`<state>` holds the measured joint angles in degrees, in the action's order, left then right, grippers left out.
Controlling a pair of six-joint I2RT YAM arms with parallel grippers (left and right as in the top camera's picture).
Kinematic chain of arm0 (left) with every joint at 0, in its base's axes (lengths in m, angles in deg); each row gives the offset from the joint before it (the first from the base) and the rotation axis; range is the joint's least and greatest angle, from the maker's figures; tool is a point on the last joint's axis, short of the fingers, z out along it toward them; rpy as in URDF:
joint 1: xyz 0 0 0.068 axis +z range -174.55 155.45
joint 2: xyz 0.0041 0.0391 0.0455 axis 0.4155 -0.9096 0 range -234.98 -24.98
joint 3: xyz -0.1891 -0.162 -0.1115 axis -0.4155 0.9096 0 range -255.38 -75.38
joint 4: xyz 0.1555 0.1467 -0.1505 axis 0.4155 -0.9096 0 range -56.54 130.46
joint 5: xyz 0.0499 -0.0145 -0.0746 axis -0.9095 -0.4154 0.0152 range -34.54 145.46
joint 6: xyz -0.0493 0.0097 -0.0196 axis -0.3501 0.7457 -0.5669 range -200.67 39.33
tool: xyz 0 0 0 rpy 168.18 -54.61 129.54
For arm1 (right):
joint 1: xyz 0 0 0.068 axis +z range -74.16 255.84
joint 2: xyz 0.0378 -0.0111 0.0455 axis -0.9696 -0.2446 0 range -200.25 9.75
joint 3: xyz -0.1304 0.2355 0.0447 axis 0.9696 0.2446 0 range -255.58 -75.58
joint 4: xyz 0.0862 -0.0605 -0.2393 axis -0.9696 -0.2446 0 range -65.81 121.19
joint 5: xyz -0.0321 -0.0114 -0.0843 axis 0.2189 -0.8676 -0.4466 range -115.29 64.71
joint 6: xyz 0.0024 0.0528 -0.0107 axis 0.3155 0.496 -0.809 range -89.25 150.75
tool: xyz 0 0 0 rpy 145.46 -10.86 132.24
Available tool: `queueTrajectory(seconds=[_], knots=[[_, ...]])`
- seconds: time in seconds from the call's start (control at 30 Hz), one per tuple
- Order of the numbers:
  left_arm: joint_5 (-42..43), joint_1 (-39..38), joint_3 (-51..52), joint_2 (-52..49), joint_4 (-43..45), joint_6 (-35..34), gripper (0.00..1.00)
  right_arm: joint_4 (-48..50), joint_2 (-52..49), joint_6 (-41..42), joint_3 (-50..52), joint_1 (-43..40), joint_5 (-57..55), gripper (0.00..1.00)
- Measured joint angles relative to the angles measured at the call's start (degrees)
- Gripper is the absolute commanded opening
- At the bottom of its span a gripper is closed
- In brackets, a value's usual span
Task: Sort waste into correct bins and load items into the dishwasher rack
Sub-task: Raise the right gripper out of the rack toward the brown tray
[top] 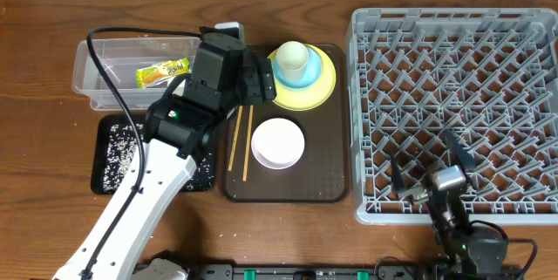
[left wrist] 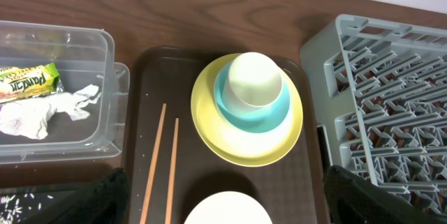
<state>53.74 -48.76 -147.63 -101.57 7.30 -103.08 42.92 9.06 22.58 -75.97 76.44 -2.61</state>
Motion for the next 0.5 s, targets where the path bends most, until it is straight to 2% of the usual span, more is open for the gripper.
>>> queueTrajectory(seconds=[0.13, 0.33, 0.5], knots=[[0.0, 0.0, 0.0, 0.0, 0.0, 0.0, 0.91, 1.99, 0.0, 0.81, 0.0, 0.0, 6.56, 0.99], [0.0, 0.02, 0.0, 0.0, 0.0, 0.0, 0.91, 1.79, 0.0, 9.81, 0.0, 0.0, 8.68, 0.99], [0.0, 0.0, 0.0, 0.0, -0.02, -0.02, 0.91, -6.21, -0.59, 14.45, -2.82, 0.0, 8.26, 0.99]])
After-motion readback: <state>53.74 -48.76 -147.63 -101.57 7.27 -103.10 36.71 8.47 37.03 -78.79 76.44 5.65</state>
